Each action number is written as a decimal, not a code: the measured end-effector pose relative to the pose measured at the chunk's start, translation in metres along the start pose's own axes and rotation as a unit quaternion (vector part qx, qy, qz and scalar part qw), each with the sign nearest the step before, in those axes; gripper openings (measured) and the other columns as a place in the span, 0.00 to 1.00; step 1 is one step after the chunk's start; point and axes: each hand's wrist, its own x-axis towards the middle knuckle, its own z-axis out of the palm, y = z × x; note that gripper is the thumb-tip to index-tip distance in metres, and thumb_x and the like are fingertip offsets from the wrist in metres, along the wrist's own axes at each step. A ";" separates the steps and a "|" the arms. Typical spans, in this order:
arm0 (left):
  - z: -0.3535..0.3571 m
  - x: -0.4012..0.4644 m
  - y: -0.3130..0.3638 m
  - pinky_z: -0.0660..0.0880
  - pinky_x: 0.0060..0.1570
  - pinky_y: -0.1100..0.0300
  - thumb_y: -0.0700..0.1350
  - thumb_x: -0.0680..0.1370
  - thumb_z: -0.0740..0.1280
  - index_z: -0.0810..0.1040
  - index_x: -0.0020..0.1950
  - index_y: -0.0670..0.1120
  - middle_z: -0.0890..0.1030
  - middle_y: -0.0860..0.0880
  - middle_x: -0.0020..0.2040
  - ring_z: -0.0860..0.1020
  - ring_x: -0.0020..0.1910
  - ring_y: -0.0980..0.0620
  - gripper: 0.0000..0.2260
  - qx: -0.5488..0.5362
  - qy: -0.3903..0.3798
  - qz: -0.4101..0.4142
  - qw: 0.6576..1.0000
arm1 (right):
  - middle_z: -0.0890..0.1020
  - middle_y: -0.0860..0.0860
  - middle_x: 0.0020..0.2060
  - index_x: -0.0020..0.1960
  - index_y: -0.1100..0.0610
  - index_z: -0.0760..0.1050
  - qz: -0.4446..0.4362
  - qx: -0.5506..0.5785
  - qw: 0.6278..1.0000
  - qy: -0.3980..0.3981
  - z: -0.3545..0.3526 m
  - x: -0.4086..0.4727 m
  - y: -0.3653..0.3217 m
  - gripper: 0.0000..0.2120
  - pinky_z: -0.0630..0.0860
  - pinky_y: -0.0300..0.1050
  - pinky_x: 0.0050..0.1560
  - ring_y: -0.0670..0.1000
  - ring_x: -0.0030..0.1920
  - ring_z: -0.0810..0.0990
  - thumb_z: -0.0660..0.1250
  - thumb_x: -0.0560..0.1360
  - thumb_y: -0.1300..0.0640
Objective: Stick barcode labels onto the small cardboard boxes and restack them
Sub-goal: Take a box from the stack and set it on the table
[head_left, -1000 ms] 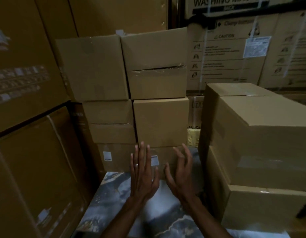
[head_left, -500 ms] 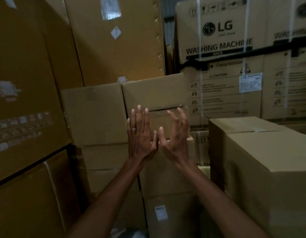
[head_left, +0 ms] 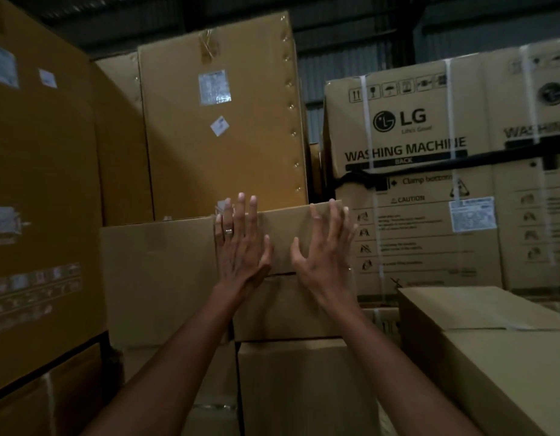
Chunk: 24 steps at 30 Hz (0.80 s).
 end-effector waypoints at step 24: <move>0.000 -0.015 0.001 0.53 0.78 0.41 0.57 0.75 0.59 0.64 0.77 0.45 0.67 0.41 0.75 0.60 0.78 0.40 0.32 -0.017 0.055 -0.023 0.998 | 0.79 0.54 0.60 0.63 0.55 0.78 -0.093 -0.108 0.988 0.061 0.003 0.025 -0.023 0.21 0.61 0.59 0.74 0.57 0.64 0.72 0.62 0.76 0.44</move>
